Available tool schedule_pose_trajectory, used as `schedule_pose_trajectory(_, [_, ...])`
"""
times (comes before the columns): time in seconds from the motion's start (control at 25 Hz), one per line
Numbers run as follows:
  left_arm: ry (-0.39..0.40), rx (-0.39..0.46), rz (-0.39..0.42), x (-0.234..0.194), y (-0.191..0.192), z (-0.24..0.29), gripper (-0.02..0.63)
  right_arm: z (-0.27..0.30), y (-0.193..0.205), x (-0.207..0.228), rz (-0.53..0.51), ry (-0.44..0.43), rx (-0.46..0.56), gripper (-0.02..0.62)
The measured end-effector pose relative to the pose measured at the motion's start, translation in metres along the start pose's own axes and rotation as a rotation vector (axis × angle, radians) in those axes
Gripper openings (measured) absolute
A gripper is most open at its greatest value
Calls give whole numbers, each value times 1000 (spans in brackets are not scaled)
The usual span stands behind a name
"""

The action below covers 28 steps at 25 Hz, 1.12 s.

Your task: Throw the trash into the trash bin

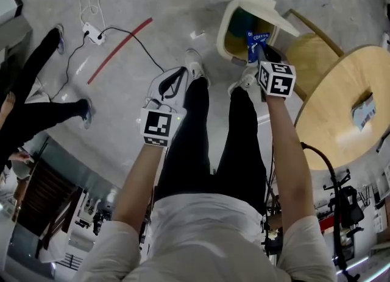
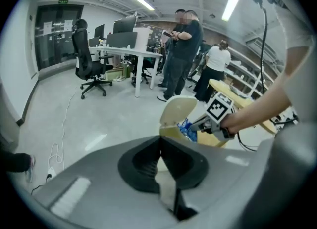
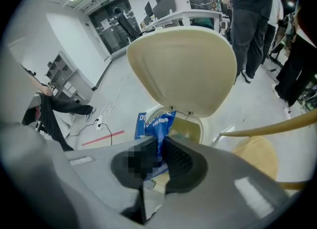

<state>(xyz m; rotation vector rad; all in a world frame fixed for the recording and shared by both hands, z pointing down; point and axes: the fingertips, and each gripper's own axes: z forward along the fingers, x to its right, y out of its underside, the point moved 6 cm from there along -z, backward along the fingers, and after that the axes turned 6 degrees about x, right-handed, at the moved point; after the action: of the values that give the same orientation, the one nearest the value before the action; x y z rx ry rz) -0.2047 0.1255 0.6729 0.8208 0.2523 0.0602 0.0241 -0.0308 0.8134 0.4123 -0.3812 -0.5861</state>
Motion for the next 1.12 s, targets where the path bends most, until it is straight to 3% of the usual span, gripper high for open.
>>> schedule_pose_trajectory(0.88, [-5,-14,-42,-7,50,33,5,66,35,17,-7,57,-29,48])
schedule_pose_trajectory(1.12, [-6,-18,-56,-9,55,30,5,67,35,15,5,77,-30,111])
